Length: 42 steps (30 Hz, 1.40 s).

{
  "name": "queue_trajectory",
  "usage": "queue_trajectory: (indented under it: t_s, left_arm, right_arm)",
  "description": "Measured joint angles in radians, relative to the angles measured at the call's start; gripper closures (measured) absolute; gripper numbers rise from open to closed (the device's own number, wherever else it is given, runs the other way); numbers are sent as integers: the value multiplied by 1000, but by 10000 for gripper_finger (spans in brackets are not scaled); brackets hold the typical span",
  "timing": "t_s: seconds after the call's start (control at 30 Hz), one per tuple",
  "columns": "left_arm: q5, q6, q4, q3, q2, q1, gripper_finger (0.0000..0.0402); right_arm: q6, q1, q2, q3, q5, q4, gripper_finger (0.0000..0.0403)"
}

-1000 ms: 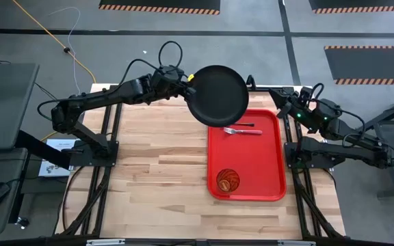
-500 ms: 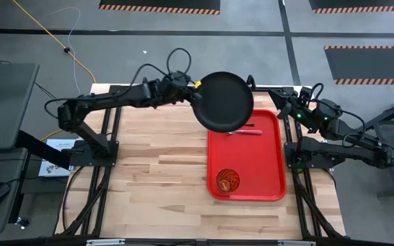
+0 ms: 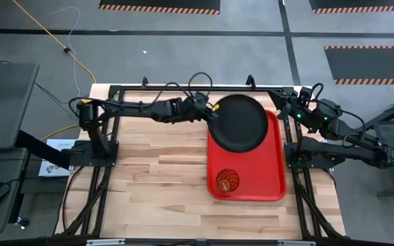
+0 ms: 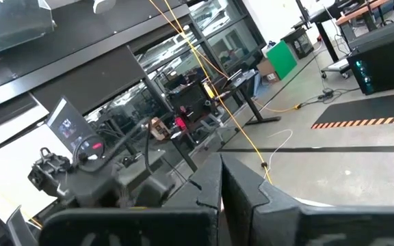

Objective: Pick and place plate/cup/fork/spoon on tray
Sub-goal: Put the black plate on the red serving tray to the bottom of the red fork

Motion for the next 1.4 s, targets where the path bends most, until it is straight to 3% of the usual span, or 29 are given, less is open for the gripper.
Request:
queue_trajectory:
  t_s: [0.27,0.5,1.1,1.27,1.4]
  left_arm:
    - [-13,-29,0,0,41,-37,401]
    - [-98,-45,-1,0,41,-51,401]
    - [-129,-96,6,0,47,-50,401]
    - [-129,-166,54,1,65,-47,401]
    - [-56,-220,137,1,118,-42,401]
  right_arm:
    - [-14,0,0,0,0,0,403]
    - [-18,0,0,0,0,-1,403]
    - [-6,0,7,0,0,-1,403]
    - [-3,0,28,0,-1,0,403]
    - [-3,0,45,0,-5,0,403]
